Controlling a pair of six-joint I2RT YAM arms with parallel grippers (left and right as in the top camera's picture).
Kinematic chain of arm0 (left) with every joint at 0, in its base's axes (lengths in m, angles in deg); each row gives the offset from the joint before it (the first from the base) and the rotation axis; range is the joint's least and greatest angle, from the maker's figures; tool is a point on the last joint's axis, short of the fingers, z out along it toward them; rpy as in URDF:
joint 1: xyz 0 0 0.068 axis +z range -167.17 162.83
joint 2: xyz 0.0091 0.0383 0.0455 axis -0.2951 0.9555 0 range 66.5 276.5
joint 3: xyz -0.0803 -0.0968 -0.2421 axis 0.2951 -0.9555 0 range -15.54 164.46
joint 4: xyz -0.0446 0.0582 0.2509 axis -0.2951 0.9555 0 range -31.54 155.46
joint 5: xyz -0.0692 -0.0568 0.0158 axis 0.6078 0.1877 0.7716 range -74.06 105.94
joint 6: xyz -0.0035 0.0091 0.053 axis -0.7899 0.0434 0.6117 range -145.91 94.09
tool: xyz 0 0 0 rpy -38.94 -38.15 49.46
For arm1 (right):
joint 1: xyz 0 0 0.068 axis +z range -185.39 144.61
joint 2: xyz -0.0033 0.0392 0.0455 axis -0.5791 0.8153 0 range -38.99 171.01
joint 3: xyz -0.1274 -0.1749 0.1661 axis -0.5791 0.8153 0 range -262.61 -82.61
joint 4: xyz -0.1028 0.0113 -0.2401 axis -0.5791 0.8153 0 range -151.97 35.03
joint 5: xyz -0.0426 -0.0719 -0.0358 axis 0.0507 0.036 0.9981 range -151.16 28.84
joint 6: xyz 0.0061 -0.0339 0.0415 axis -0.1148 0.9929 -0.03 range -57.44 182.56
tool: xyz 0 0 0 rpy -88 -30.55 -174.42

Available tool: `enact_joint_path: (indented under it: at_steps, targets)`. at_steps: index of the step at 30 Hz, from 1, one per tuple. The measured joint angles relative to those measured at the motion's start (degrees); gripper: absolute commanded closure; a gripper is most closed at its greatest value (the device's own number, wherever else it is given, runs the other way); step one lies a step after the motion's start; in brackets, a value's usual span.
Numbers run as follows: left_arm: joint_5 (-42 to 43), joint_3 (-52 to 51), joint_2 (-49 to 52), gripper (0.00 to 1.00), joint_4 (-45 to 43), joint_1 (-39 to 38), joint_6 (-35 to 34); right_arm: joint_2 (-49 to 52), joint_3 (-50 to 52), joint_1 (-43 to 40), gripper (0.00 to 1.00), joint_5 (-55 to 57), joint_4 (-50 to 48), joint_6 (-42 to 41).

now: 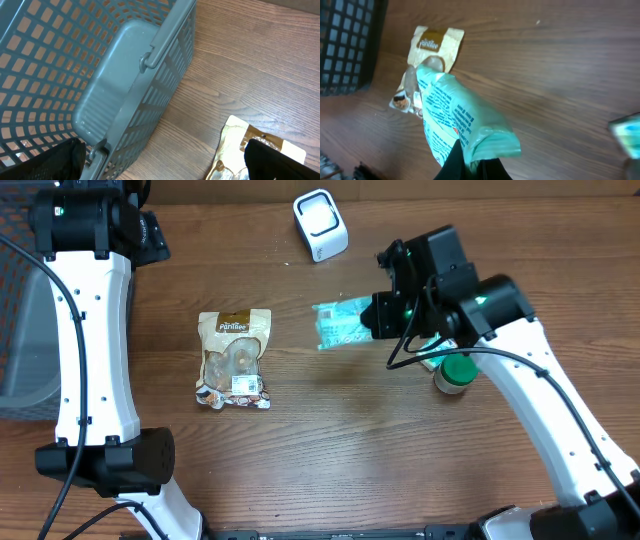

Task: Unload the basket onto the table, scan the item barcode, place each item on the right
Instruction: 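Raise the wipes pack up toward the white scanner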

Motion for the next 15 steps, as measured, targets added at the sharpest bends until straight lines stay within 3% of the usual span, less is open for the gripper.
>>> enact_joint_path:
  at_steps: [8, 15]
  targets:
    - [0.0, 0.0, 0.0, 0.00, 0.0, 0.0, 0.0, 0.0, -12.3, 0.0, 0.97, 4.0, 4.3, 2.6]
    - [0.0, 0.0, 0.0, 0.00, 0.0, 0.0, 0.0, 0.0, -13.5, 0.0, 0.96, 5.1, 3.2, 5.2]
